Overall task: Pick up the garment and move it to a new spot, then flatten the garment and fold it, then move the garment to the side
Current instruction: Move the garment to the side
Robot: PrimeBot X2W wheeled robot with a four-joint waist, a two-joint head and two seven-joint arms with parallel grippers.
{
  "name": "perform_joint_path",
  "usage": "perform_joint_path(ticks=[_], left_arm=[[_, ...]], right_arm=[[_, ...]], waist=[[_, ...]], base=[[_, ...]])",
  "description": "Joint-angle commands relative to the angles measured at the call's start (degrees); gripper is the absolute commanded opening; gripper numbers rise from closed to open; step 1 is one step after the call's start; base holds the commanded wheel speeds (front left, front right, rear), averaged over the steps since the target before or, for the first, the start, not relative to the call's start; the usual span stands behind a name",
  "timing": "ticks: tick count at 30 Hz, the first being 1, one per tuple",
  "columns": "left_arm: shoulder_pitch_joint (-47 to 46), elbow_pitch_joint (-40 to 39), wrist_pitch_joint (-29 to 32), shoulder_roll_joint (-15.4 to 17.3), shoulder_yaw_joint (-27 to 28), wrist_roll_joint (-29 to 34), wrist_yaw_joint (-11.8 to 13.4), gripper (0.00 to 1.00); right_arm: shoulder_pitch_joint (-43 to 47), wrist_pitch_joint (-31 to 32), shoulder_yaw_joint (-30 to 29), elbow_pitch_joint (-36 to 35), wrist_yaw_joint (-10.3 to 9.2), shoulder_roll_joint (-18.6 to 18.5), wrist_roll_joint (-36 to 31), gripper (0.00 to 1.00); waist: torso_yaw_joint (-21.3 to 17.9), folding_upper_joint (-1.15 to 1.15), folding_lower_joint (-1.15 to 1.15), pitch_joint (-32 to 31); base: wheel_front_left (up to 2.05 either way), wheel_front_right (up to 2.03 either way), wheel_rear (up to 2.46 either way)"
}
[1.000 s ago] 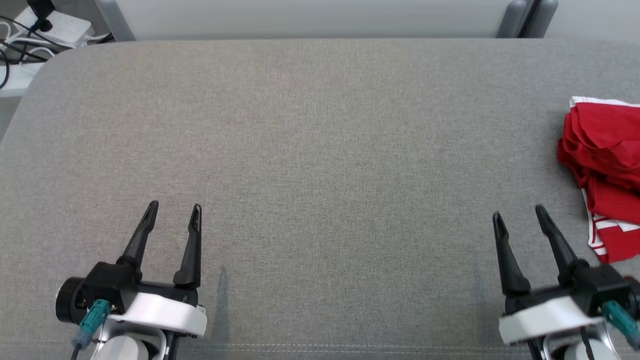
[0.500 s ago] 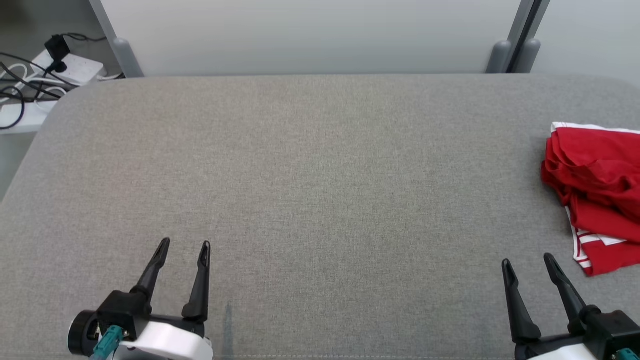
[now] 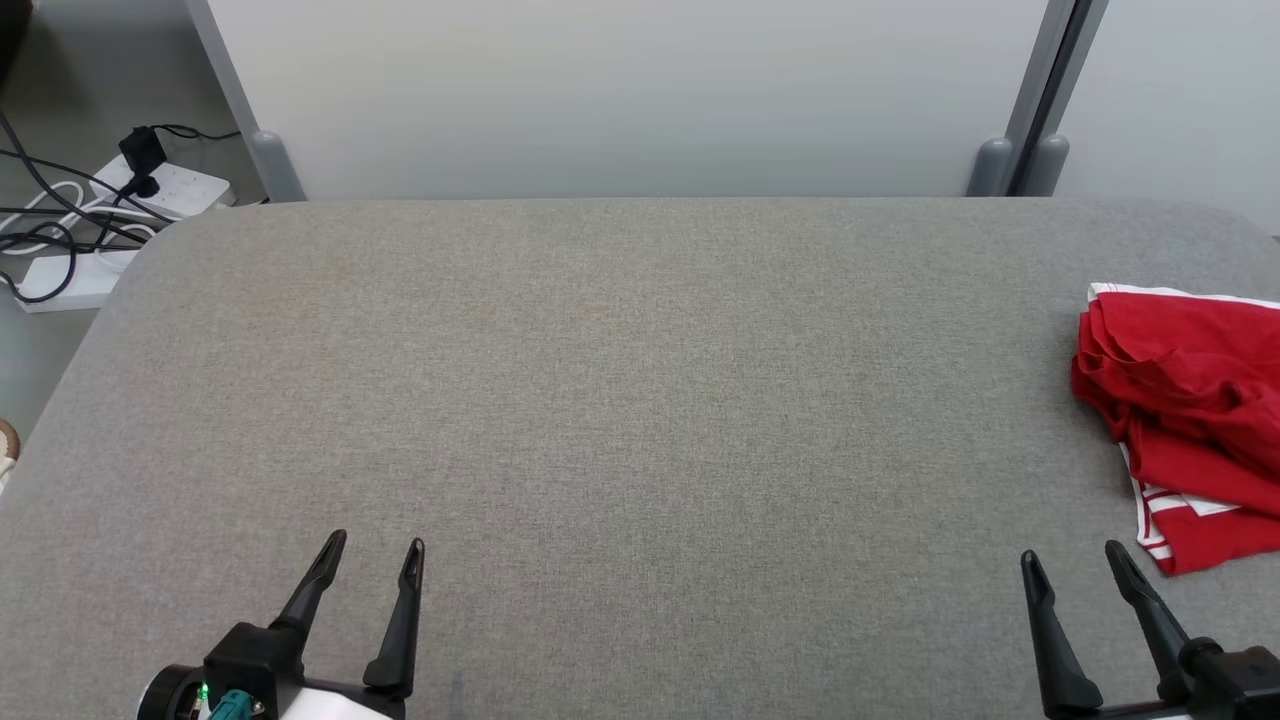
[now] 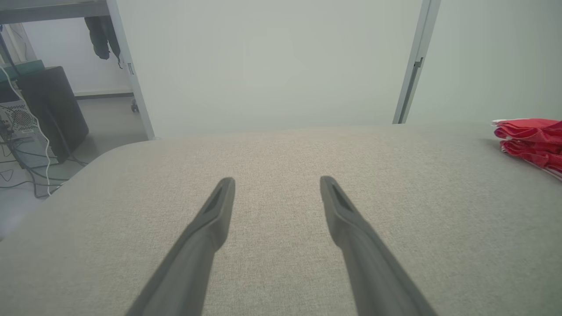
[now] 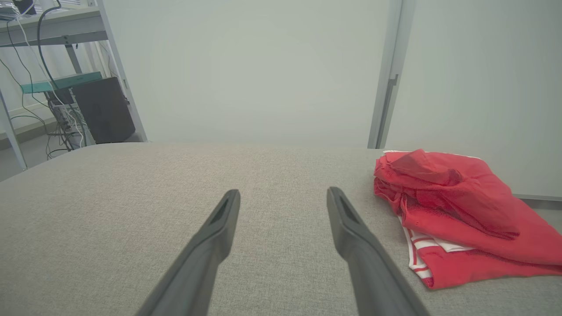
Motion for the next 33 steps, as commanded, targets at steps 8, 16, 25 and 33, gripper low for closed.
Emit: perform_joint_path(ticks=[8, 16, 25, 33], left_arm=[[-1.3, -0.9, -0.2, 1.3, 1.6, -0.1, 0.2, 1.00], [-1.4, -1.2, -0.3, 1.7, 2.0, 0.1, 1.3, 1.00], [-1.7, -0.6, -0.4, 2.0, 2.1, 0.5, 2.5, 1.00], [-2.0, -0.4, -0.4, 2.2, 1.9, 0.4, 2.9, 1.00]], right_arm=[[-1.0, 1.6, -0.6, -3.9, -0.01, -0.7, -0.5, 1.00], [-1.3, 2.2, -1.9, -4.9, -0.01, -0.7, -0.9, 1.00], [-1.6, 2.2, -2.0, -4.7, -0.01, -0.7, -0.5, 1.00], [-1.7, 2.0, -1.8, -4.3, -0.01, -0.7, -0.2, 1.00]], waist=[[0.5, 0.00, 0.00, -0.3], [0.6, 0.00, 0.00, -0.6], [0.8, 0.00, 0.00, -0.7], [1.0, 0.00, 0.00, -0.7]], base=[[0.00, 0.00, 0.00], [0.00, 0.00, 0.00], [0.00, 0.00, 0.00], [0.00, 0.00, 0.00]])
